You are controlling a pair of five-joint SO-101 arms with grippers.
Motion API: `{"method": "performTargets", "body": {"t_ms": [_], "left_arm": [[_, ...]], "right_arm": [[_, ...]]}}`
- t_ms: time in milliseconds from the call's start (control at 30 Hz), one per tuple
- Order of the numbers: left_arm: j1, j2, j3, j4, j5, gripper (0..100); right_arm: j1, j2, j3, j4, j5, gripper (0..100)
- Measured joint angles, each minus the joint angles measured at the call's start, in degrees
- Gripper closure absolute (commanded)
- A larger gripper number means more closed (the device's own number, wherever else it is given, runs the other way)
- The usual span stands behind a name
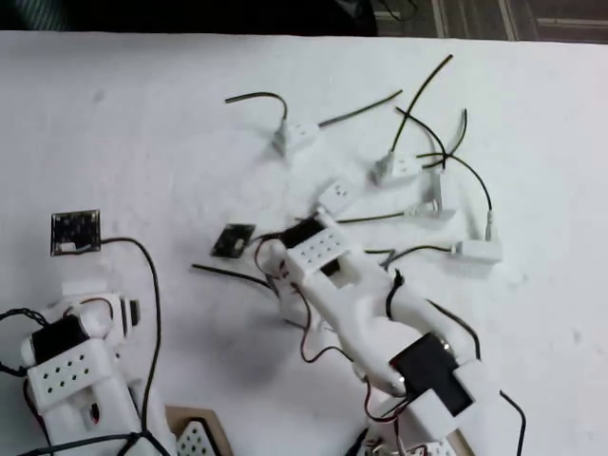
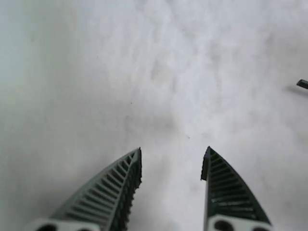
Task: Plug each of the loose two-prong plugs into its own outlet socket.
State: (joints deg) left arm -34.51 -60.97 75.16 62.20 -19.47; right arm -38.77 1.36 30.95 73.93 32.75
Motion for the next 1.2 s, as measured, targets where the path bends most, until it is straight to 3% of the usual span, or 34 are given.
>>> {"method": "performTargets", "body": {"t_ms": [167,700,1200], "left_arm": [[0.0,0.0,0.0,0.0,0.0,78],[0.0,0.0,0.0,0.0,0.0,78],[0.0,0.0,0.0,0.0,0.0,78]], "right_arm": [[0.0,2.4,-3.3,2.9,-3.7,85.3],[4.8,12.6,-9.2,3.4,-4.0,85.7],[0.8,16.7,-9.4,4.8,-8.4,89.1]]}}
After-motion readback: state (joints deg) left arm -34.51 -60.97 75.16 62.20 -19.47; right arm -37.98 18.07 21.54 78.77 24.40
